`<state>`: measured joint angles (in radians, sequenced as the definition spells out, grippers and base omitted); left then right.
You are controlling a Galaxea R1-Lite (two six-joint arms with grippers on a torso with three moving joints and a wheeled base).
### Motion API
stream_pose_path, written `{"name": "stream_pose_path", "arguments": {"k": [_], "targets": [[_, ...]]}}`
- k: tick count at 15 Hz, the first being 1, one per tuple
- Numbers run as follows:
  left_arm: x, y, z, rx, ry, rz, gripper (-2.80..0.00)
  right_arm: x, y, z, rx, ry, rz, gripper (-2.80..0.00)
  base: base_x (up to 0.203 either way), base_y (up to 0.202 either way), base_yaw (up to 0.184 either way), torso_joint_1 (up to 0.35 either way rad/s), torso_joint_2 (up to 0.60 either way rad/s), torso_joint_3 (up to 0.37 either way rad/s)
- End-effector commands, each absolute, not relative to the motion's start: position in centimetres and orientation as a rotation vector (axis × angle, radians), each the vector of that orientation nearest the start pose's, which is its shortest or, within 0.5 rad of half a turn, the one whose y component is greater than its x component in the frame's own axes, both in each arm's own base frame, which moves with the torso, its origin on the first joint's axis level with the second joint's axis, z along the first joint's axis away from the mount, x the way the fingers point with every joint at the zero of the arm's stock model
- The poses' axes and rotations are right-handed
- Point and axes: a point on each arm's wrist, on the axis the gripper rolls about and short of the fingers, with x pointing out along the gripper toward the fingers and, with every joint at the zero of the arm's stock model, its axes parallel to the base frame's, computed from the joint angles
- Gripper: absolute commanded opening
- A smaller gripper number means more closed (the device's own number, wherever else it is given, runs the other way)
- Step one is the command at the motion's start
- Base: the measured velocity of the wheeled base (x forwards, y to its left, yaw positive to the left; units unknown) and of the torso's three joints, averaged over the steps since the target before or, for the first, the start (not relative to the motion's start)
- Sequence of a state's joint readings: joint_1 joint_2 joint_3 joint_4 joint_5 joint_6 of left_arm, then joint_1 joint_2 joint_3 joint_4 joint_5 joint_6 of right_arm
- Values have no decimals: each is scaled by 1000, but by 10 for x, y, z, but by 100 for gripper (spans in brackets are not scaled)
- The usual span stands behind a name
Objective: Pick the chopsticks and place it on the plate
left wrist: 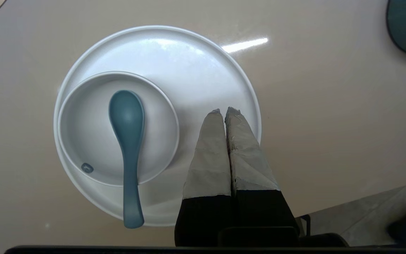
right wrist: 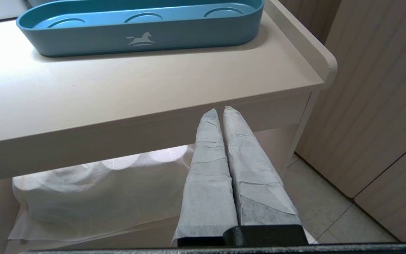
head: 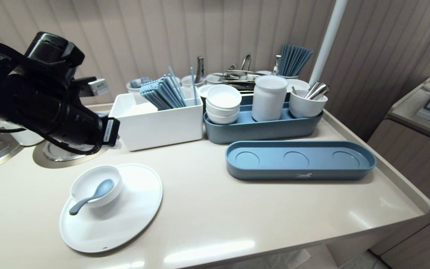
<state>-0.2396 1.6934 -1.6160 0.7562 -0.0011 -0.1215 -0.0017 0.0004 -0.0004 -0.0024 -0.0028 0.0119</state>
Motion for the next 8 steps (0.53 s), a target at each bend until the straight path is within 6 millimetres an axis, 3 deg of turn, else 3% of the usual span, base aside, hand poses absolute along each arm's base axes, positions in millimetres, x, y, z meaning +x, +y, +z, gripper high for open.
{"name": "stream_pose_path", "arguments": {"k": [1, 8], "targets": [[276, -69, 283, -13, 847, -177, -280, -23, 0, 76, 12, -2, -5, -280, 0, 0, 0, 0, 0, 0], [269, -69, 283, 10, 865, -191, -280, -23, 0, 76, 12, -3, -5, -280, 0, 0, 0, 0, 0, 0]]}}
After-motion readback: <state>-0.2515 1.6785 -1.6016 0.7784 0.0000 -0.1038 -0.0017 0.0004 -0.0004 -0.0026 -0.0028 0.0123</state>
